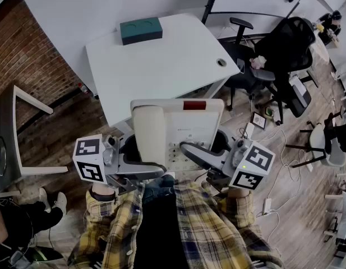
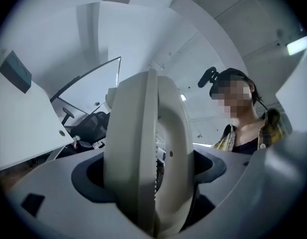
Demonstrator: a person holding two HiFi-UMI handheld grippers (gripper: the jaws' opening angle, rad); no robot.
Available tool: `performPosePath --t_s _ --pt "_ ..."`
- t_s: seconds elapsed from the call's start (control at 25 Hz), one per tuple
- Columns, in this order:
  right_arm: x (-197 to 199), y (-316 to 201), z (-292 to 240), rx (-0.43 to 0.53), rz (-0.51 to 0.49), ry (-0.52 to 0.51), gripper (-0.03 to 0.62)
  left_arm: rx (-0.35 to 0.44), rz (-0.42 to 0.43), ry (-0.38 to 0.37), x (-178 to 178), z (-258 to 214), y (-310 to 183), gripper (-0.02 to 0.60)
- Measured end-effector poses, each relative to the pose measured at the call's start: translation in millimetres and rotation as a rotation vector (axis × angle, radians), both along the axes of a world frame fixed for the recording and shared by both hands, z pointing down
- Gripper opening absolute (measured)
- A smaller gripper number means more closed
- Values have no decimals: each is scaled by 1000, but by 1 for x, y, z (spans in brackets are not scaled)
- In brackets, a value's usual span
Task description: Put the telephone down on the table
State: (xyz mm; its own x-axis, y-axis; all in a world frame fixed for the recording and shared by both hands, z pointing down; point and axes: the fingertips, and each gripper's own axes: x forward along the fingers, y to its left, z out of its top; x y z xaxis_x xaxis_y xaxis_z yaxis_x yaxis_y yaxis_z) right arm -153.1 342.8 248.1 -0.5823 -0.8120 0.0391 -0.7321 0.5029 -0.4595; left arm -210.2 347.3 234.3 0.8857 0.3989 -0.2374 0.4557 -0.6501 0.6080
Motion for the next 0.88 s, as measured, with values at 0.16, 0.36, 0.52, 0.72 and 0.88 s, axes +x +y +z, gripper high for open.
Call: performPosePath --t_s 0.16,0.36,0.52,0.72,0.88 --pt "1 1 -3 0 0 1 273 -6 -3 3 1 -3 1 428" --pt "3 9 -3 2 0 -5 273 -5 -5 1 3 -3 9 428" --pt "7 17 -1 5 0 -11 274 -2 -5 -4 7 -1 16 428" --pt "3 14 -2 -1 6 -22 274 -4 -1 -13 3 -3 14 428" --pt "9 25 -2 3 6 -32 273 0 -2 -22 9 -3 24 428"
